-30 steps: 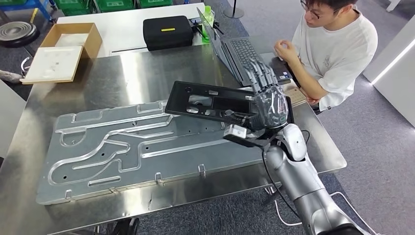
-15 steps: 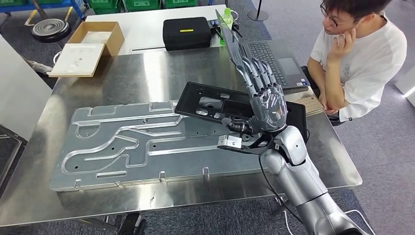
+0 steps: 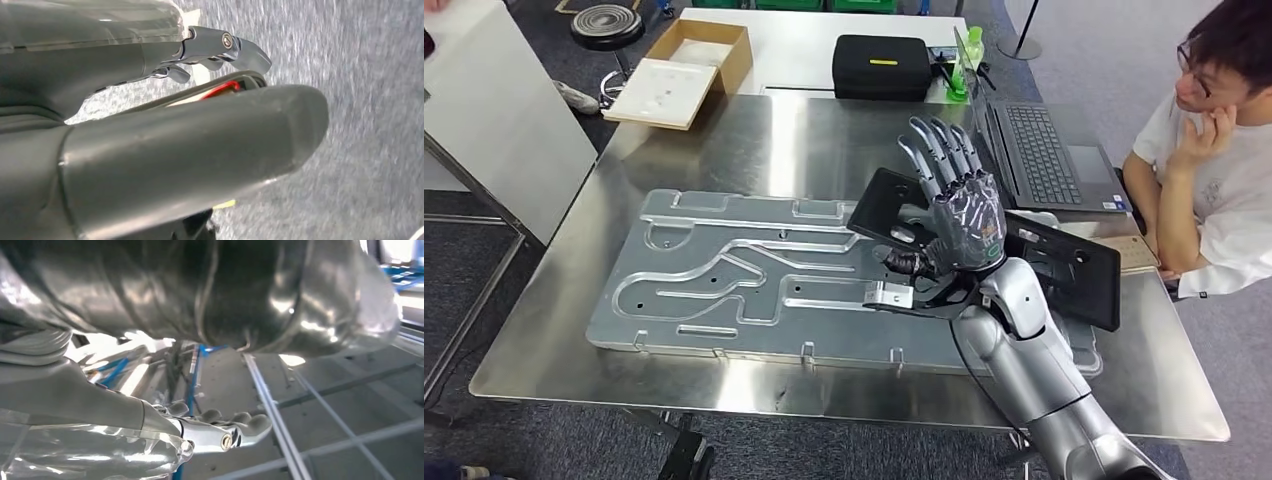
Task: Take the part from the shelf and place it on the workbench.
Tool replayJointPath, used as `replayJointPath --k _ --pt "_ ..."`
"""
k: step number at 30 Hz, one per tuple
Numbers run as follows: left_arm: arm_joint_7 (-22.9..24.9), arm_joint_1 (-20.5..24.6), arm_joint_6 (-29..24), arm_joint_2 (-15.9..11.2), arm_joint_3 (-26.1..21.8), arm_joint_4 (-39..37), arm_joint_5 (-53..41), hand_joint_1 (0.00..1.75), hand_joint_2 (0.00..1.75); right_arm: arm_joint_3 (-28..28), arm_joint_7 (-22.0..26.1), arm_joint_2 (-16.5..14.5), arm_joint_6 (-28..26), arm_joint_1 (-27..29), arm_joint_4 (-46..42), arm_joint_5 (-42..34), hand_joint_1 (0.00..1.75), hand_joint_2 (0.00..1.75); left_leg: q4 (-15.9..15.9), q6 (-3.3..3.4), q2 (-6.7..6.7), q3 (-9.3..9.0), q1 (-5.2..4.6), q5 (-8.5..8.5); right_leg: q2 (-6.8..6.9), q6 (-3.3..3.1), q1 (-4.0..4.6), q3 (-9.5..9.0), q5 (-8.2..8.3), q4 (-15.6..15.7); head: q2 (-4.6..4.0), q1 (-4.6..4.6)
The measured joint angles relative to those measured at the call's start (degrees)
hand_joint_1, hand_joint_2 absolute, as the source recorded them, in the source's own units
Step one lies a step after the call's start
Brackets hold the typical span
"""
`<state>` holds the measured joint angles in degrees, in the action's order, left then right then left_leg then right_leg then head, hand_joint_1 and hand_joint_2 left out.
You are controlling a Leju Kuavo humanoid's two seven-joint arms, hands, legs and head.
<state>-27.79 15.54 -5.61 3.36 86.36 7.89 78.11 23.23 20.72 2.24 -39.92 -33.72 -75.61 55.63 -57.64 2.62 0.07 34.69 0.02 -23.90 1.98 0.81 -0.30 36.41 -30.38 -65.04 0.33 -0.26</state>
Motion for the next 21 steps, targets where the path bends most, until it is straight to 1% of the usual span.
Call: replayJointPath --k 1,2,3,4,5,6,7,8,9,10,11,12,13,14,15,16,17,18,19,20,21 --pt "0.01 0.07 0.01 0.03 0.0 0.0 -0.03 0.0 0.0 0.01 -0.04 0.02 -0.02 0.03 -0.02 0.03 0.0 0.0 -0.02 0.14 -0.56 0.03 -0.01 0.04 -1.0 0.07 -0.03 1.89 -1.68 -3.74 0.0 -0.01" --pt "0.01 0.09 0.02 0.05 0.0 0.0 -0.05 0.0 0.0 0.02 -0.08 0.05 -0.01 0.08 -0.02 0.05 0.0 0.0 -0.06 0.2 -1.21 0.05 -0.03 0.05 -1.46 0.12 -0.04 3.66 -2.83 -7.15 0.0 -0.01" --pt "0.01 0.05 0.03 0.09 0.0 0.0 -0.06 0.0 0.0 0.05 -0.1 0.07 -0.01 0.11 -0.02 0.07 0.0 0.0 -0.13 0.22 -1.92 0.07 -0.06 0.06 -1.66 0.13 -0.05 4.82 -3.03 -9.14 0.0 0.0" --pt "0.01 -0.01 0.05 0.1 0.0 0.0 -0.06 0.0 0.0 0.1 -0.13 0.1 0.01 0.07 -0.03 0.09 0.0 0.0 -0.24 0.21 -2.66 0.08 -0.06 0.05 -1.79 0.08 -0.05 5.05 -2.15 -9.16 0.0 0.0" --pt "0.01 -0.05 0.05 0.11 0.0 0.0 -0.06 0.0 0.0 0.15 -0.19 0.12 0.02 -0.04 -0.06 0.11 0.0 0.0 -0.39 0.17 -3.43 0.07 -0.05 0.01 -2.05 -0.04 -0.06 4.22 -0.31 -7.03 0.0 0.0" --pt "0.01 -0.07 0.05 0.14 0.0 0.0 -0.06 0.0 0.0 0.2 -0.26 0.14 0.03 -0.22 -0.12 0.13 0.0 0.0 -0.55 0.09 -4.17 0.09 -0.02 -0.05 -2.82 -0.23 -0.09 2.62 1.97 -3.33 0.0 0.0" --pt "0.01 -0.04 0.05 0.19 0.0 0.0 -0.06 0.0 0.0 0.23 -0.34 0.16 0.05 -0.43 -0.17 0.15 0.0 0.0 -0.7 -0.06 -4.82 0.19 -0.06 -0.11 -4.11 -0.41 -0.18 0.97 3.57 0.36 0.0 0.01" --pt "0.02 0.0 0.05 0.24 0.0 0.0 -0.06 0.0 0.0 0.25 -0.41 0.17 0.07 -0.65 -0.25 0.15 0.0 0.0 -0.88 -0.24 -5.39 0.36 -0.09 -0.15 -5.17 -0.51 -0.26 -0.32 4.61 3.32 0.0 0.01" --pt "0.03 0.02 0.06 0.28 0.0 0.0 -0.06 0.0 0.0 0.3 -0.45 0.18 0.1 -0.82 -0.34 0.15 0.0 0.0 -0.96 -0.49 -5.9 0.58 -0.05 -0.13 -5.9 -0.55 -0.28 -1.03 4.94 5.0 0.0 0.02" --pt "0.05 0.02 0.06 0.31 0.0 0.0 -0.06 0.0 0.0 0.39 -0.48 0.18 0.2 -0.97 -0.42 0.15 0.0 0.0 -0.94 -0.79 -6.42 0.79 0.0 -0.05 -5.98 -0.58 -0.25 -1.22 4.73 5.44 0.0 0.02" --pt "0.07 -0.03 0.06 0.31 0.0 0.0 -0.05 0.0 0.0 0.53 -0.5 0.17 0.31 -1.15 -0.53 0.15 0.0 0.0 -0.88 -1.14 -7.03 0.93 0.08 0.04 -5.35 -0.71 -0.26 -1.33 4.85 5.71 0.0 0.01" --pt "0.09 -0.12 0.06 0.28 0.0 0.0 -0.05 0.0 0.0 0.69 -0.56 0.17 0.48 -1.37 -0.64 0.15 0.0 0.0 -0.92 -1.46 -7.23 1.05 0.16 0.0 -4.66 -0.98 -0.33 -1.51 4.97 5.96 0.0 0.01" --pt "0.11 -0.2 0.05 0.25 0.0 0.0 -0.05 0.0 0.0 0.84 -0.64 0.15 0.66 -1.62 -0.75 0.15 0.0 0.0 -1.45 -1.76 -6.54 1.31 0.07 -0.42 -4.04 -1.3 -0.44 -1.74 5.11 6.32 0.0 0.02" --pt "0.14 -0.22 0.05 0.21 0.0 0.0 -0.04 0.0 0.0 0.93 -0.75 0.13 0.81 -1.85 -0.9 0.15 0.0 0.0 -2.93 -2.04 -5.27 1.99 -0.02 -1.38 -3.32 -1.68 -0.57 -1.98 5.26 6.71 0.0 0.09" --pt "0.17 -0.2 0.05 0.18 0.0 0.0 -0.04 0.0 0.0 0.98 -0.85 0.11 0.99 -2.02 -1.04 0.15 0.0 0.0 -5.57 -2.26 -3.61 3.2 0.0 -2.9 -2.61 -1.96 -0.55 -2.15 5.32 6.94 0.0 0.15" --pt "0.21 -0.16 0.04 0.19 0.0 0.0 -0.04 0.0 0.0 1.03 -0.92 0.09 1.15 -2.11 -1.15 0.16 0.0 0.0 -9.18 -2.51 -2.12 4.93 0.04 -4.72 -1.91 -2.16 -0.46 -2.24 5.3 7.03 0.0 0.22" --pt "0.26 -0.16 0.04 0.2 0.0 0.0 -0.04 0.0 0.0 1.09 -0.96 0.1 1.28 -2.17 -1.24 0.16 0.0 0.0 -12.92 -2.73 -1.35 6.78 0.23 -6.31 -1.12 -2.28 -0.36 -2.25 5.24 7.03 0.0 0.26" --pt "0.32 -0.24 0.03 0.2 0.0 0.0 -0.04 0.0 0.0 1.19 -0.98 0.11 1.37 -2.19 -1.26 0.17 0.0 0.0 -15.63 -2.93 -0.94 8.13 0.42 -7.13 -0.36 -2.27 -0.3 -2.25 5.17 7.0 0.0 0.26" --pt "0.37 -0.35 0.03 0.21 0.0 0.0 -0.03 0.0 0.0 1.29 -1.0 0.12 1.43 -2.18 -1.27 0.17 0.0 0.0 -16.45 -3.09 -0.68 8.57 0.57 -6.92 0.38 -2.21 -0.29 -2.26 5.08 6.96 0.0 0.26" --pt "0.4 -0.44 0.03 0.21 0.0 0.0 -0.02 0.0 0.0 1.36 -1.02 0.12 1.43 -2.18 -1.31 0.17 0.0 0.0 -14.99 -3.19 -0.39 7.83 0.68 -5.69 1.07 -2.1 -0.3 -2.29 4.96 6.88 0.0 0.26" --pt "0.42 -0.48 0.03 0.2 0.0 0.0 0.01 0.0 0.0 1.41 -1.03 0.12 1.43 -2.2 -1.39 0.17 0.0 0.0 -11.6 -3.22 0.26 6.04 0.74 -3.84 1.73 -1.93 -0.32 -2.35 4.8 6.76 0.0 0.26"
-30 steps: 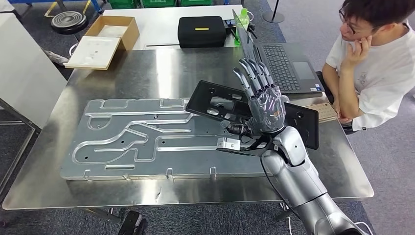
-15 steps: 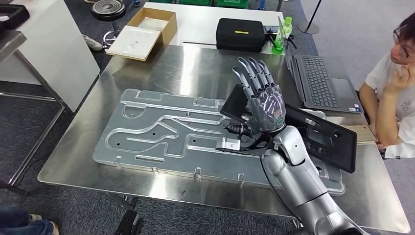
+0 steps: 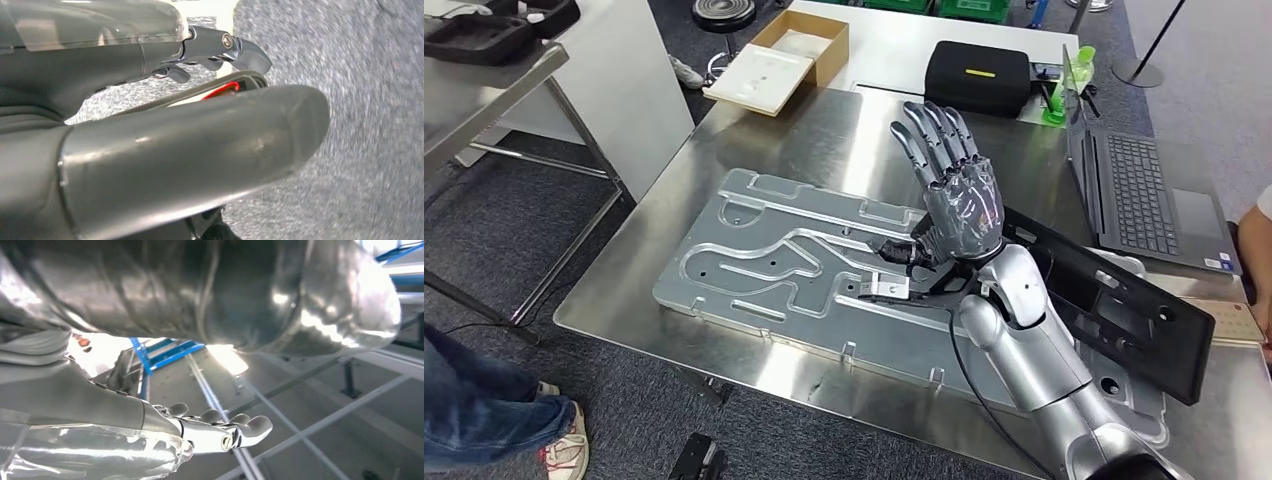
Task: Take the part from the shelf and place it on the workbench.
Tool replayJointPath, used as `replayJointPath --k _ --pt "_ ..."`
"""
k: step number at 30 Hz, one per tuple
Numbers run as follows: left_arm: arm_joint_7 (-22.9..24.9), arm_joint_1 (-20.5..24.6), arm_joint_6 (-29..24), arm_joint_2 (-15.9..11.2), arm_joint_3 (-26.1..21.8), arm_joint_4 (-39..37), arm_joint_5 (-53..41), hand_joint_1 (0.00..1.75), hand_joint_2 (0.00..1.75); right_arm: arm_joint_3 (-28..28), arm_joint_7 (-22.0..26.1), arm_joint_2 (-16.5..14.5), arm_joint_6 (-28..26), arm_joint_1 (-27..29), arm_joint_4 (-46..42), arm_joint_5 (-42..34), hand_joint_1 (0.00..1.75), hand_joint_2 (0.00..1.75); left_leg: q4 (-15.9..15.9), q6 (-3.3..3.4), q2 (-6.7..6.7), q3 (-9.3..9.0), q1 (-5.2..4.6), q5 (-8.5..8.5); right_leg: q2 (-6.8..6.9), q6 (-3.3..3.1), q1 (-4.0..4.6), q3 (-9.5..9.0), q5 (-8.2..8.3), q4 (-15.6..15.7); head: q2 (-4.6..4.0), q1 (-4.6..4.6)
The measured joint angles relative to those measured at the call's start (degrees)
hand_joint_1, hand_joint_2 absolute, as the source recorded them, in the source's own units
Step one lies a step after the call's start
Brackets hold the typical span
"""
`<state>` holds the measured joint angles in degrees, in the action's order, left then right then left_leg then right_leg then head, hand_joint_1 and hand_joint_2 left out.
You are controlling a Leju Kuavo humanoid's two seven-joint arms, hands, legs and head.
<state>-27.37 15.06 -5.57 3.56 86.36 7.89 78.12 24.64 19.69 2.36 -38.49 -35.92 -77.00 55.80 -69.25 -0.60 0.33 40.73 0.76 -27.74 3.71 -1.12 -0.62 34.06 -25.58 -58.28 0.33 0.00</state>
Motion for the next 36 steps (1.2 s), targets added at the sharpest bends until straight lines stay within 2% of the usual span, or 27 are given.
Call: replayJointPath --k 2,4,6,7,9,10,11,12,13,14,15,17,18,19,21,22,24,25,26,27,28,29,30,31,33,34,36 --pt "0.01 0.06 0.0 -0.01 0.0 0.0 0.05 0.0 0.0 0.02 -0.01 0.01 0.0 -0.09 -0.22 0.0 0.0 0.0 7.44 0.33 2.43 -3.81 -0.22 2.65 1.16 0.49 0.19 -0.11 -0.44 -0.39 0.0 -0.03" --pt "0.01 0.11 0.0 -0.02 0.0 0.0 0.04 0.0 0.0 0.04 -0.03 0.01 0.0 -0.2 -0.36 0.0 0.0 0.0 10.45 1.07 3.46 -5.22 -0.6 3.19 2.18 1.05 0.52 -0.22 -0.75 -0.59 0.0 -0.05" --pt "0.01 0.04 0.0 -0.04 0.0 0.0 0.02 0.0 0.0 0.08 -0.05 0.01 0.0 -0.28 -0.46 0.0 0.0 0.0 10.63 1.82 2.09 -5.26 -0.7 3.42 3.22 1.68 0.57 -0.51 -0.96 -0.5 0.0 -0.05" --pt "-0.01 0.0 0.0 -0.05 0.0 0.0 0.02 0.0 0.0 0.1 -0.05 0.01 0.01 -0.31 -0.56 0.0 0.0 0.0 10.86 2.13 1.46 -5.4 -0.63 3.58 2.95 2.06 0.41 -0.59 -1.38 -0.82 0.0 -0.06" --pt "-0.01 0.07 0.0 -0.06 0.0 0.0 0.01 0.0 0.0 0.12 -0.07 0.02 0.01 -0.4 -0.72 -0.01 0.0 0.0 11.27 2.76 0.3 -5.73 -0.44 3.86 0.3 2.61 0.05 0.86 -3.84 -4.57 0.0 -0.08" --pt "-0.01 0.13 0.0 -0.05 0.0 0.0 0.01 0.0 0.0 0.13 -0.08 0.04 0.01 -0.37 -0.77 -0.02 0.0 0.0 11.31 2.99 -0.28 -5.74 -0.42 3.91 -1.49 2.73 -0.08 2.52 -5.68 -8.19 0.0 -0.09" --pt "0.01 0.18 0.0 -0.05 0.0 0.0 -0.01 0.0 0.0 0.13 -0.08 0.13 0.01 -0.29 -0.77 -0.02 0.0 0.0 11.28 3.18 -0.94 -5.71 -0.47 3.94 -2.69 2.74 -0.08 4.57 -7.38 -12.26 0.0 -0.09" --pt "0.01 0.17 0.0 -0.04 0.0 0.0 -0.02 0.0 0.0 0.14 -0.09 0.21 0.01 -0.16 -0.77 -0.02 0.0 0.0 11.23 3.28 -1.69 -5.69 -0.55 3.94 -3.27 2.7 -0.08 6.33 -8.33 -15.51 0.0 -0.09" --pt "0.01 0.11 0.0 -0.04 0.0 0.0 -0.02 0.0 0.0 0.14 -0.09 0.3 0.02 -0.05 -0.77 -0.02 0.0 0.0 11.16 3.34 -2.46 -5.68 -0.64 3.93 -3.51 2.6 -0.08 7.29 -8.17 -16.94 0.0 -0.09" --pt "0.02 0.05 0.0 -0.04 0.0 0.0 -0.03 0.0 0.0 0.14 -0.09 0.4 0.02 -0.01 -0.77 -0.02 0.0 0.0 11.05 3.36 -3.29 -5.68 -0.71 3.91 -3.69 2.41 -0.06 7.18 -6.86 -16.09 0.0 -0.09" --pt "0.08 0.03 -0.01 -0.04 0.0 0.0 -0.02 0.0 0.0 0.14 -0.1 0.45 0.02 -0.03 -0.77 -0.02 0.0 0.0 10.97 3.35 -4.09 -5.71 -0.75 3.89 -4.06 2.13 -0.05 5.99 -4.68 -13.04 0.0 -0.09" --pt "0.46 0.02 -0.13 -0.04 0.0 0.0 0.03 0.0 0.0 0.14 -0.2 0.56 0.05 -0.12 -0.78 -0.02 0.0 0.0 10.84 3.22 -5.45 -5.62 -0.78 3.85 -6.22 1.51 -0.04 2.67 -0.94 -5.08 0.0 -0.08" --pt "0.8 -0.01 -0.26 -0.05 0.0 0.0 0.05 0.0 0.0 0.15 -0.3 0.58 0.09 -0.15 -0.8 -0.02 0.0 0.0 10.81 3.03 -6.0 -5.48 -0.76 3.87 -7.14 1.33 -0.03 1.53 -0.08 -2.41 0.0 -0.08" --pt "1.16 -0.14 -0.4 -0.1 0.0 0.0 0.06 0.0 0.0 0.15 -0.4 0.61 0.14 -0.17 -0.85 -0.02 0.0 0.0 10.82 2.75 -6.51 -5.29 -0.67 3.91 -7.72 1.2 0.06 0.98 0.03 -1.13 0.0 -0.08" --pt "1.8 -0.61 -0.67 -0.37 0.0 -0.02 0.07 0.0 0.0 0.17 -0.56 0.67 0.26 -0.18 -1.0 -0.02 0.0 0.0 11.1 1.97 -7.6 -5.07 -0.56 4.13 -6.9 0.93 0.14 0.6 0.04 -0.57 0.0 -0.09" --pt "2.01 -0.94 -0.77 -0.6 0.0 -0.03 0.11 0.0 0.0 0.19 -0.6 0.72 0.29 -0.19 -1.06 -0.02 0.0 0.0 11.04 1.66 -7.36 -4.99 -0.56 4.03 -6.31 0.67 0.06 0.32 0.19 -0.16 0.0 -0.08" --pt "2.28 -1.4 -0.99 -1.1 0.0 -0.05 0.34 0.0 0.0 0.3 -0.65 0.86 0.28 -0.2 -1.21 -0.02 0.0 0.0 8.6 1.14 -4.84 -3.84 -0.69 2.34 -4.96 0.14 -0.23 -0.23 0.51 0.71 0.0 0.03" --pt "2.33 -1.53 -1.08 -1.25 0.0 -0.04 0.48 0.0 0.0 0.36 -0.68 0.96 0.26 -0.16 -1.29 -0.02 0.0 0.0 5.65 0.96 -3.1 -2.47 -0.57 0.69 -4.27 -0.03 -0.18 -0.39 0.54 0.91 0.0 0.1" --pt "2.4 -1.61 -1.16 -1.39 0.0 -0.04 0.66 0.0 0.0 0.4 -0.7 1.08 0.25 -0.05 -1.37 -0.02 0.0 0.0 2.01 0.71 -1.95 -0.68 -0.45 -1.06 -3.53 -0.15 -0.12 -0.44 0.46 0.93 0.0 0.15" --pt "2.45 -1.72 -1.2 -1.51 0.0 -0.04 0.79 0.0 0.0 0.42 -0.73 1.2 0.23 0.12 -1.43 -0.03 0.0 0.0 -1.38 0.46 -1.42 1.05 -0.28 -2.33 -2.78 -0.19 -0.06 -0.46 0.36 0.87 0.0 0.15" --pt "2.49 -1.9 -1.2 -1.65 0.0 -0.04 0.9 0.0 0.0 0.42 -0.78 1.3 0.22 0.32 -1.48 -0.04 0.0 0.0 -3.46 0.24 -1.12 2.13 -0.16 -2.74 -2.04 -0.2 -0.03 -0.47 0.24 0.81 0.0 0.15" --pt "2.51 -2.13 -1.2 -1.81 0.0 -0.04 0.97 0.0 0.0 0.43 -0.81 1.36 0.2 0.51 -1.55 -0.07 0.0 0.0 -3.48 0.05 -0.88 2.16 -0.06 -2.08 -1.33 -0.13 -0.04 -0.49 0.09 0.71 0.0 0.15" --pt "2.51 -2.32 -1.2 -1.98 0.0 -0.04 0.99 0.0 0.0 0.43 -0.84 1.39 0.19 0.64 -1.64 -0.09 0.0 0.0 -1.32 -0.06 -0.51 1.05 0.0 -0.52 -0.69 -0.02 -0.08 -0.53 -0.09 0.54 0.0 0.15" --pt "2.51 -2.44 -1.2 -2.13 0.0 -0.04 1.01 0.0 0.0 0.43 -0.87 1.42 0.17 0.72 -1.79 -0.11 0.0 0.0 2.55 -0.09 0.36 -0.94 0.03 1.36 -0.07 0.16 -0.11 -0.61 -0.35 0.29 0.0 0.15" --pt "2.48 -2.46 -1.19 -2.32 0.0 -0.04 1.02 0.0 0.0 0.43 -0.91 1.48 0.14 0.73 -2.1 -0.14 0.0 0.0 8.83 0.42 2.27 -4.27 -0.32 3.45 0.99 0.69 0.11 -0.72 -0.9 -0.22 0.0 0.15" --pt "2.46 -2.45 -1.19 -2.35 0.0 -0.04 1.01 0.0 0.0 0.43 -0.92 1.51 0.13 0.74 -2.25 -0.16 0.0 0.0 10.28 0.78 2.74 -4.98 -0.5 3.65 1.46 0.97 0.26 -0.79 -1.11 -0.39 0.0 0.15" --pt "2.41 -2.54 -1.18 -2.37 0.0 -0.04 0.97 0.0 0.0 0.43 -0.93 1.57 0.09 0.78 -2.44 -0.2 0.0 0.0 10.53 1.58 1.85 -4.99 -0.66 3.61 2.39 1.54 0.42 -1.06 -1.32 -0.37 0.0 0.14"
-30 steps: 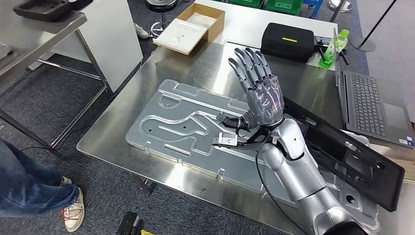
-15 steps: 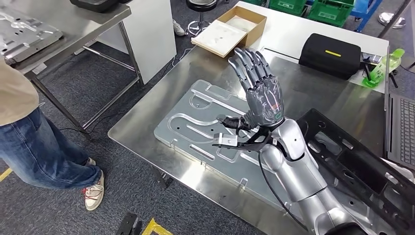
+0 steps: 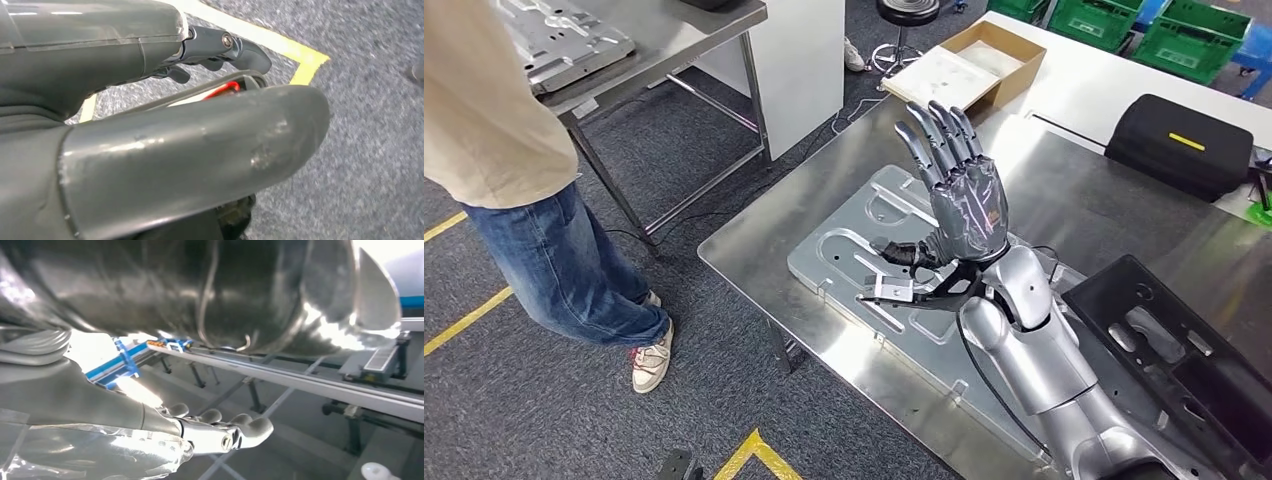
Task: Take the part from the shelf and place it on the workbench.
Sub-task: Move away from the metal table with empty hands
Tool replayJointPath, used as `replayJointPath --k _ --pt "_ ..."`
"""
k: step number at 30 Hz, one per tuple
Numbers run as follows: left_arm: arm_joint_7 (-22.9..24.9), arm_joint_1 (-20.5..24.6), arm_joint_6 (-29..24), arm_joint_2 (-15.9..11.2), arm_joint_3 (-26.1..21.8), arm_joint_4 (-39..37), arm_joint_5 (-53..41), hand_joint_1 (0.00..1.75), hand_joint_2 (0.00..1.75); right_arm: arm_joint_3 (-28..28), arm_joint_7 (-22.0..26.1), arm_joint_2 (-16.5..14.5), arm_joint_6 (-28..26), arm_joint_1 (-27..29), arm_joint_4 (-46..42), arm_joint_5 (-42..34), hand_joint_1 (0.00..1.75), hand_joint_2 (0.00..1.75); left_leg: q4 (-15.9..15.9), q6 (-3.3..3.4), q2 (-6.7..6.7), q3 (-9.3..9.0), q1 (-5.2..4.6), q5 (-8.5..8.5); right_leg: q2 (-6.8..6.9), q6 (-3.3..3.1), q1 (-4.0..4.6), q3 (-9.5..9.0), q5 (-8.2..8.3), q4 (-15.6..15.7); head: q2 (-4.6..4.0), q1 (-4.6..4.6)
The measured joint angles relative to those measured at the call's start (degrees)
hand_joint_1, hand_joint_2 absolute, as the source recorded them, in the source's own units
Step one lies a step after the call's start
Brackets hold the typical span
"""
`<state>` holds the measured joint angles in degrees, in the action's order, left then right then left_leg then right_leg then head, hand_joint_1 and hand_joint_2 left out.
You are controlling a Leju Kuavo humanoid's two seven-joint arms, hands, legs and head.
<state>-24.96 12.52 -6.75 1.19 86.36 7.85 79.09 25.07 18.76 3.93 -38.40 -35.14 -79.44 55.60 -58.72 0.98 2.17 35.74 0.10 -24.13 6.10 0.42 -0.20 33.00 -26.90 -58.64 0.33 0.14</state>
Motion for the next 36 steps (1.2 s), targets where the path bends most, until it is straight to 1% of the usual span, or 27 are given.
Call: replayJointPath --k 1,3,5,6,7,8,9,10,12,14,16,17,18,20,21,22,23,24,25,26,27,28,29,31,32,34,36 --pt "-0.01 -0.09 0.0 -0.02 0.0 0.0 -0.01 0.0 0.0 0.0 -0.01 0.04 -0.03 0.02 -0.11 -0.02 0.0 0.0 0.17 0.34 -0.57 -0.1 0.1 0.12 0.06 0.35 -0.1 -0.14 -0.19 0.0 0.0 0.0" --pt "-0.04 -0.18 0.02 -0.06 0.0 0.0 -0.02 0.0 0.0 0.0 -0.05 0.21 -0.24 0.11 -0.3 -0.06 0.0 0.0 0.58 1.01 -1.63 -0.35 0.32 0.4 -1.93 0.95 -0.42 0.55 -1.87 -2.07 0.0 -0.01" --pt "-0.07 -0.15 0.07 -0.08 0.0 0.0 -0.02 0.0 0.0 0.0 -0.09 0.48 -0.53 0.55 -0.43 -0.09 0.0 0.0 0.67 1.43 -2.63 -0.37 0.38 0.53 -4.73 1.2 -0.6 3.48 -5.24 -8.29 0.0 -0.01" --pt "-0.07 -0.16 0.08 -0.09 0.0 0.0 -0.03 0.0 0.0 0.0 -0.09 0.64 -0.63 0.97 -0.47 -0.09 0.0 0.0 0.65 1.54 -3.25 -0.33 0.33 0.54 -5.33 1.23 -0.6 5.38 -6.7 -11.98 0.0 -0.01" --pt "-0.07 -0.24 0.1 -0.11 0.0 0.0 -0.05 0.0 0.0 0.0 -0.09 0.82 -0.69 1.45 -0.48 -0.09 0.0 0.0 0.6 1.61 -3.95 -0.32 0.28 0.54 -5.64 1.21 -0.58 6.8 -7.28 -14.59 0.0 -0.01" --pt "-0.07 -0.35 0.12 -0.14 0.0 0.0 -0.07 0.0 0.0 0.0 -0.09 0.99 -0.73 1.87 -0.5 -0.09 0.0 0.0 0.53 1.63 -4.7 -0.31 0.21 0.52 -5.83 1.12 -0.56 7.41 -6.8 -15.41 0.0 -0.01" --pt "-0.07 -0.45 0.13 -0.17 0.0 0.0 -0.09 0.0 0.0 0.0 -0.09 1.11 -0.76 2.17 -0.52 -0.09 0.0 0.0 0.45 1.64 -5.48 -0.33 0.15 0.51 -6.06 0.91 -0.55 6.97 -5.27 -14.03 0.0 -0.01" --pt "-0.07 -0.52 0.13 -0.2 0.0 0.0 -0.13 0.0 0.0 0.0 -0.09 1.19 -0.8 2.32 -0.57 -0.09 0.0 0.0 0.39 1.64 -6.22 -0.35 0.11 0.51 -6.55 0.62 -0.53 5.62 -3.09 -10.79 0.0 -0.01" --pt "-0.07 -0.54 0.15 -0.22 0.0 0.0 -0.22 0.0 0.0 0.0 -0.09 1.33 -0.92 2.39 -0.74 -0.09 0.0 0.0 0.28 1.48 -7.48 -0.21 0.09 0.55 -9.08 -0.04 -0.53 2.53 0.08 -3.53 0.0 0.0" --pt "-0.07 -0.54 0.17 -0.22 0.0 0.0 -0.28 0.0 0.0 0.0 -0.07 1.41 -1.05 2.49 -0.96 -0.09 0.0 0.0 0.24 0.92 -8.56 0.2 0.3 0.71 -10.54 -0.32 -0.35 1.26 0.72 -0.4 0.0 -0.02" --pt "-0.08 -0.64 0.17 -0.3 0.0 -0.01 -0.3 0.0 0.0 0.0 -0.04 1.44 -1.21 2.59 -1.13 -0.09 0.0 0.0 0.36 0.15 -9.56 0.49 0.5 0.89 -9.34 -0.55 -0.34 0.9 0.93 0.16 0.0 -0.04" --pt "-0.08 -0.73 0.17 -0.38 0.0 -0.01 -0.32 0.0 0.0 0.0 -0.04 1.46 -1.28 2.64 -1.18 -0.09 0.0 0.0 0.07 -0.17 -9.01 0.64 0.41 0.66 -8.65 -0.8 -0.45 0.59 1.08 0.57 0.0 -0.03" --pt "-0.08 -0.78 0.17 -0.47 0.0 -0.02 -0.36 0.0 0.0 0.0 -0.03 1.46 -1.37 2.71 -1.28 -0.09 0.0 0.0 -1.04 -0.44 -7.78 1.14 0.31 -0.15 -7.87 -1.09 -0.61 0.27 1.24 0.99 0.0 0.02" --pt "-0.09 -0.75 0.17 -0.56 0.0 -0.02 -0.45 0.0 0.0 -0.01 0.08 1.5 -1.52 3.08 -1.49 -0.09 0.0 0.0 -6.52 -0.91 -4.49 3.6 0.33 -3.32 -6.31 -1.53 -0.6 -0.09 1.32 1.42 0.0 0.13" --pt "-0.09 -0.72 0.17 -0.57 0.0 -0.02 -0.49 0.0 0.0 -0.02 0.17 1.51 -1.58 3.37 -1.59 -0.09 0.0 0.0 -10.12 -1.15 -3.59 5.3 0.51 -5.02 -5.52 -1.66 -0.53 -0.12 1.25 1.4 0.0 0.18" --pt "-0.09 -0.74 0.17 -0.58 0.0 -0.02 -0.51 0.0 0.0 -0.02 0.29 1.53 -1.61 3.73 -1.63 -0.08 0.0 0.0 -13.0 -1.4 -3.15 6.65 0.71 -6.03 -4.74 -1.68 -0.5 -0.12 1.16 1.35 0.0 0.19" --pt "-0.09 -0.8 0.17 -0.63 0.0 -0.02 -0.55 0.0 0.0 -0.02 0.4 1.54 -1.62 4.08 -1.65 -0.08 0.0 0.0 -14.24 -1.62 -2.88 7.2 0.88 -6.07 -3.99 -1.64 -0.5 -0.12 1.06 1.28 0.0 0.19" --pt "-0.09 -0.87 0.17 -0.7 0.0 -0.02 -0.61 0.0 0.0 -0.02 0.45 1.54 -1.62 4.32 -1.67 -0.07 0.0 0.0 -13.35 -1.8 -2.6 6.66 1.02 -5.09 -3.3 -1.52 -0.56 -0.11 0.92 1.14 0.0 0.19" --pt "-0.09 -0.91 0.17 -0.81 0.0 -0.02 -0.71 0.0 0.0 -0.02 0.49 1.54 -1.62 4.46 -1.68 -0.07 0.0 0.0 -10.46 -1.92 -2.1 5.05 1.14 -3.36 -2.65 -1.34 -0.63 -0.13 0.73 0.93 0.0 0.19" --pt "-0.09 -0.88 0.17 -0.92 0.0 -0.02 -0.83 0.0 0.0 -0.02 0.49 1.54 -1.62 4.48 -1.74 -0.07 0.0 0.0 -6.62 -1.94 -1.03 3.03 1.14 -1.89 -2.02 -1.08 -0.65 -0.14 0.47 0.65 0.0 0.19" --pt "-0.1 -0.79 0.17 -0.99 0.0 -0.02 -0.93 0.0 0.0 -0.02 0.5 1.54 -1.62 4.45 -1.83 -0.07 0.0 0.0 -3.29 -1.72 -0.03 1.29 0.99 -0.81 -1.46 -0.76 -0.56 -0.11 0.19 0.32 0.0 0.19" --pt "-0.1 -0.7 0.17 -1.03 0.0 -0.01 -1.02 0.0 0.0 -0.03 0.5 1.55 -1.62 4.41 -1.92 -0.07 0.0 0.0 -1.15 -1.35 0.63 0.19 0.8 -0.33 -0.98 -0.44 -0.44 -0.09 -0.03 0.08 0.0 0.19" --pt "-0.11 -0.63 0.17 -1.04 0.0 -0.01 -1.05 0.0 0.0 -0.03 0.51 1.55 -1.61 4.38 -2.0 -0.07 0.0 0.0 -0.31 -0.95 0.9 -0.14 0.59 -0.4 -0.54 -0.13 -0.26 -0.11 -0.2 -0.06 0.0 0.17" --pt "-0.11 -0.62 0.18 -1.04 0.0 -0.01 -1.1 0.0 0.0 -0.04 0.53 1.5 -1.6 4.26 -2.1 -0.06 0.0 0.0 -0.33 -0.15 -0.24 -0.01 0.45 -0.31 0.34 0.43 -0.14 -0.33 -0.33 0.0 0.0 0.15" --pt "-0.13 -0.63 0.19 -1.03 0.0 -0.02 -1.14 0.0 0.0 -0.04 0.52 1.48 -1.58 4.16 -2.15 -0.06 0.0 0.0 -0.15 0.16 -0.79 -0.07 0.53 -0.19 0.2 0.75 -0.26 -0.42 -0.65 -0.22 0.0 0.14" --pt "-0.15 -0.56 0.2 -1.01 0.0 -0.01 -1.27 0.0 0.0 -0.05 0.52 1.47 -1.57 3.86 -2.25 -0.06 0.0 0.0 0.21 0.83 -1.81 -0.25 0.77 0.09 -2.09 1.25 -0.6 0.7 -2.73 -3.09 0.0 0.12" --pt "-0.16 -0.38 0.2 -0.99 0.0 -0.02 -1.42 0.0 0.0 -0.06 0.52 1.57 -1.56 3.81 -2.27 -0.07 0.0 0.0 0.28 1.23 -2.83 -0.23 0.8 0.2 -4.99 1.46 -0.72 4.14 -6.31 -10.18 0.0 0.1"
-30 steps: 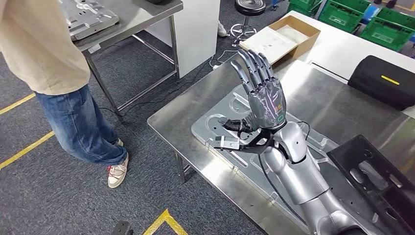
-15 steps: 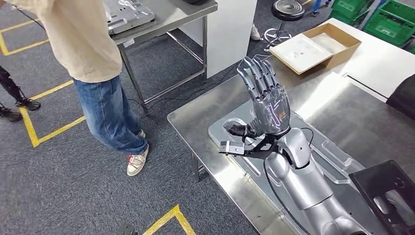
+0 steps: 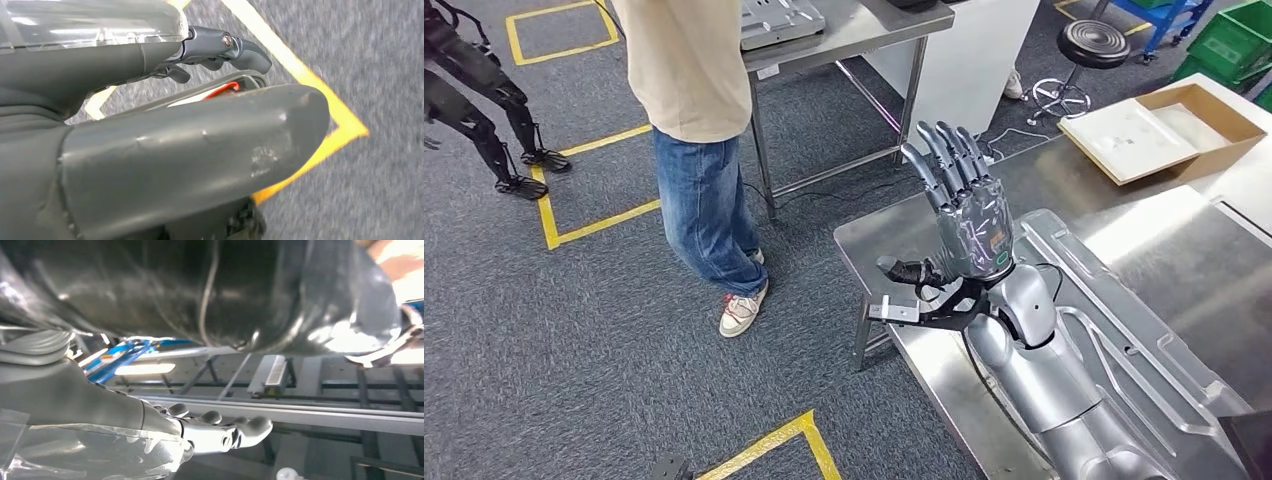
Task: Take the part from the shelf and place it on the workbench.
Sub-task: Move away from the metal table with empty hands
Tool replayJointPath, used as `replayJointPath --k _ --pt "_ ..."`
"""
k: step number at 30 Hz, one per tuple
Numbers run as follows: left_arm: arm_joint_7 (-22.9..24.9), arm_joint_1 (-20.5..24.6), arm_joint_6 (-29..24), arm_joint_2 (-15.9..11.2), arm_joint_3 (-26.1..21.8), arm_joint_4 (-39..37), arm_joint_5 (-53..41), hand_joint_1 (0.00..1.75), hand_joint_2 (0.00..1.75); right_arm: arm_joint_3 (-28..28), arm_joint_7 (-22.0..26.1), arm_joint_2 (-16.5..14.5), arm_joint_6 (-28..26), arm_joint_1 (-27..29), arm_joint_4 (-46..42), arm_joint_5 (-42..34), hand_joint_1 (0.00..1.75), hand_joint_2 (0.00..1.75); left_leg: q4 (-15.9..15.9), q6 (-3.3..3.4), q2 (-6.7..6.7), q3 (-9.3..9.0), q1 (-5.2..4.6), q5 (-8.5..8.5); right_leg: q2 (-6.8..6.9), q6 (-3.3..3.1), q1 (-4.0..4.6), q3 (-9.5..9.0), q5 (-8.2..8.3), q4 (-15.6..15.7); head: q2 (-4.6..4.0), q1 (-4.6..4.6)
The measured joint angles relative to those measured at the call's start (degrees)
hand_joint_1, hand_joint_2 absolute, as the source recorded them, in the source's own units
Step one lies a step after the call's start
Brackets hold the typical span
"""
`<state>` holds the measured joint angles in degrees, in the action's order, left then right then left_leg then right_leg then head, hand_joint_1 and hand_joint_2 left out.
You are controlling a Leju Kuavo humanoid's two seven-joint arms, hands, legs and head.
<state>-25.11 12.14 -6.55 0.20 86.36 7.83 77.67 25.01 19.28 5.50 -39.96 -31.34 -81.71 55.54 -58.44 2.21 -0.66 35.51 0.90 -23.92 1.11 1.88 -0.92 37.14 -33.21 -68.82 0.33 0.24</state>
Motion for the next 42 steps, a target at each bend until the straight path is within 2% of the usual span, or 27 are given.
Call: replayJointPath --k 1,2,3,5,7,9,11,13,15,17,18,19,21,23,24,26,27,29,31,32,33,34,35,37,39,40,42 --pt "0.01 0.07 0.04 0.0 0.0 0.0 -0.06 0.0 0.0 -0.01 0.0 0.04 0.02 0.09 0.01 0.0 0.0 0.0 -0.02 0.11 -0.63 0.03 -0.06 0.02 -0.57 0.02 0.02 1.87 -1.26 -3.61 0.0 -0.01" --pt "0.03 0.09 0.08 0.0 0.0 0.01 -0.13 0.0 0.0 -0.01 0.0 0.08 0.03 0.2 0.02 0.0 0.0 0.0 -0.03 0.14 -1.31 0.03 -0.12 0.04 -0.83 -0.02 0.03 3.15 -1.58 -5.88 0.0 0.0" --pt "0.04 0.07 0.13 0.0 0.0 0.01 -0.19 0.0 0.0 -0.01 0.0 0.08 0.04 0.26 0.02 0.0 0.0 0.0 -0.06 0.15 -2.04 0.02 -0.18 0.05 -0.97 -0.13 0.05 3.49 -0.81 -6.14 0.0 0.0" --pt "0.07 0.06 0.23 0.02 0.0 0.01 -0.34 0.0 0.0 -0.01 0.0 0.09 0.05 0.13 0.01 0.0 0.0 0.0 -0.12 0.12 -3.52 -0.1 -0.23 0.07 -1.92 -0.66 0.1 1.14 3.36 -0.47 0.0 -0.01" --pt "0.08 0.13 0.32 0.15 0.0 0.01 -0.45 0.0 0.0 -0.01 0.0 0.11 0.07 -0.15 -0.03 0.0 0.0 0.0 -0.27 -0.18 -4.84 0.06 -0.26 0.14 -4.67 -1.34 0.04 -2.04 6.4 6.78 0.0 0.0" --pt "0.08 0.18 0.35 0.25 0.0 0.02 -0.49 0.0 0.0 -0.01 0.01 0.12 0.11 -0.27 -0.11 0.02 0.0 0.0 -0.28 -0.9 -6.04 0.56 -0.02 0.38 -6.05 -1.67 0.15 -3.11 6.72 9.52 0.0 -0.01" --pt "0.08 0.06 0.36 0.19 0.0 0.02 -0.5 0.0 0.0 -0.01 0.02 0.09 0.15 -0.37 -0.18 0.04 0.0 0.0 -0.11 -1.7 -6.89 0.91 0.19 0.61 -4.77 -1.97 0.16 -3.36 6.92 10.1 0.0 -0.02" --pt "0.08 -0.03 0.37 0.11 0.0 0.02 -0.5 0.0 0.0 -0.01 0.02 0.03 0.24 -0.53 -0.21 0.04 0.0 0.0 -2.06 -2.18 -4.7 1.86 -0.08 -0.72 -3.19 -2.6 -0.14 -3.85 7.21 10.81 0.0 0.14" --pt "0.07 0.11 0.37 0.13 0.0 0.02 -0.53 0.0 0.0 -0.01 0.02 -0.01 0.38 -0.54 -0.21 0.05 0.0 0.0 -8.35 -2.51 -1.32 4.75 -0.15 -4.14 -1.54 -3.06 -0.09 -4.1 7.26 11.12 0.0 0.31" --pt "0.08 0.17 0.37 0.15 0.0 0.02 -0.56 0.0 0.0 -0.01 0.02 0.01 0.45 -0.42 -0.19 0.05 0.0 0.0 -14.83 -2.87 -0.12 7.79 0.06 -6.61 0.09 -3.17 0.09 -4.08 7.15 11.06 0.0 0.33" --pt "0.08 0.12 0.37 0.15 0.0 0.02 -0.56 0.0 0.0 -0.01 0.02 0.01 0.45 -0.37 -0.19 0.05 0.0 0.0 -15.68 -3.0 0.1 8.12 0.13 -6.46 0.86 -3.15 0.13 -4.07 7.07 10.99 0.0 0.33" --pt "0.09 0.06 0.37 0.13 0.0 0.02 -0.55 0.0 0.0 -0.01 0.02 0.01 0.44 -0.35 -0.19 0.04 0.0 0.0 -14.22 -3.06 0.35 7.22 0.17 -5.26 1.58 -3.08 0.14 -4.09 6.95 10.89 0.0 0.33" --pt "0.09 0.08 0.37 0.05 0.0 0.02 -0.54 0.0 0.0 -0.01 0.02 0.0 0.44 -0.38 -0.2 0.04 0.0 0.0 -6.62 -2.83 1.95 2.99 0.04 -1.98 2.93 -2.75 0.2 -4.2 6.54 10.53 0.0 0.33" --pt "0.08 0.2 0.37 0.0 0.0 0.02 -0.54 0.0 0.0 -0.01 0.02 0.01 0.42 -0.48 -0.2 0.04 0.0 0.0 -1.08 -2.12 3.36 0.06 -0.39 -0.54 3.98 -2.23 0.49 -4.22 6.13 10.14 0.0 0.3" --pt "0.07 0.18 0.37 0.0 0.0 0.02 -0.54 0.0 0.0 -0.01 0.02 0.01 0.41 -0.52 -0.2 0.04 0.0 0.0 -0.4 -1.76 3.5 -0.18 -0.63 -0.71 4.42 -1.96 0.65 -4.26 6.02 10.09 0.0 0.28" --pt "0.07 0.02 0.37 0.0 0.0 0.02 -0.54 0.0 0.0 -0.01 0.02 -0.08 0.4 -0.57 -0.21 0.04 0.0 0.0 -0.16 -1.11 2.34 -0.14 -0.63 -0.48 5.14 -1.42 0.74 -4.46 5.84 10.18 0.0 0.26" --pt "0.07 -0.02 0.37 0.02 0.0 0.02 -0.54 0.0 0.0 -0.01 0.02 -0.11 0.41 -0.61 -0.22 0.04 0.0 0.0 0.09 -0.79 1.82 -0.25 -0.51 -0.32 4.69 -1.12 0.61 -4.5 5.47 9.92 0.0 0.26" --pt "0.07 0.05 0.37 0.07 0.0 0.02 -0.54 0.0 0.0 -0.01 0.02 -0.11 0.39 -0.68 -0.24 0.04 0.0 0.0 0.55 -0.14 0.89 -0.47 -0.2 0.02 2.09 -0.61 0.29 -3.16 3.11 6.6 0.0 0.23" --pt "0.07 0.15 0.36 0.09 0.0 0.02 -0.54 0.0 0.0 -0.01 0.02 -0.04 0.38 -0.5 -0.22 0.04 0.0 0.0 0.54 0.18 -0.08 -0.38 -0.19 0.09 -0.35 -0.4 0.15 0.29 -0.44 -0.64 0.0 0.21" --pt "0.07 0.15 0.36 0.08 0.0 0.02 -0.54 0.0 0.0 -0.01 0.02 -0.02 0.39 -0.33 -0.21 0.04 0.0 0.0 0.48 0.23 -0.69 -0.32 -0.2 0.1 -0.74 -0.32 0.13 2.01 -1.52 -3.93 0.0 0.21" --pt "0.07 0.13 0.35 0.08 0.0 0.02 -0.54 0.0 0.0 -0.01 0.02 -0.01 0.39 -0.18 -0.19 0.04 0.0 0.0 0.39 0.24 -1.35 -0.27 -0.22 0.1 -0.86 -0.27 0.1 3.01 -1.57 -5.66 0.0 0.22" --pt "0.07 0.11 0.34 0.08 0.0 0.02 -0.55 0.0 0.0 -0.01 0.02 0.0 0.4 -0.11 -0.19 0.04 0.0 0.0 0.27 0.22 -2.05 -0.24 -0.22 0.08 -0.94 -0.29 0.06 2.99 -0.47 -5.22 0.0 0.22" --pt "0.07 0.09 0.34 0.09 0.0 0.02 -0.56 0.0 0.0 -0.01 0.02 0.01 0.4 -0.11 -0.19 0.04 0.0 0.0 0.12 0.15 -2.78 -0.25 -0.21 0.04 -1.19 -0.36 -0.03 1.87 1.57 -2.57 0.0 0.22" --pt "0.06 0.13 0.36 0.11 0.0 0.02 -0.6 0.0 0.0 -0.01 0.02 0.02 0.41 -0.23 -0.19 0.04 0.0 0.0 -0.22 -0.18 -4.11 -0.08 -0.22 -0.06 -3.46 -0.61 -0.32 -1.49 5.23 5.11 0.0 0.21" --pt "0.05 0.18 0.36 0.13 0.0 0.02 -0.6 0.0 0.0 -0.01 0.02 0.05 0.42 -0.27 -0.2 0.05 0.0 0.0 -0.44 -0.85 -5.22 0.42 -0.18 0.05 -5.5 -0.82 -0.42 -3.12 6.27 9.09 0.0 0.22" --pt "0.04 0.17 0.34 0.13 0.0 0.02 -0.56 0.0 0.0 -0.01 0.02 0.07 0.43 -0.26 -0.2 0.05 0.0 0.0 -0.41 -1.27 -5.79 0.69 -0.1 0.22 -5.61 -0.93 -0.3 -3.17 6.18 9.25 0.0 0.22" --pt "0.02 0.04 0.31 0.06 0.0 0.01 -0.49 0.0 0.0 -0.01 0.03 0.07 0.44 -0.31 -0.21 0.08 0.0 0.0 -0.41 -2.01 -6.37 0.98 0.1 0.34 -4.23 -1.54 -0.31 -3.36 6.45 9.6 0.0 0.22"
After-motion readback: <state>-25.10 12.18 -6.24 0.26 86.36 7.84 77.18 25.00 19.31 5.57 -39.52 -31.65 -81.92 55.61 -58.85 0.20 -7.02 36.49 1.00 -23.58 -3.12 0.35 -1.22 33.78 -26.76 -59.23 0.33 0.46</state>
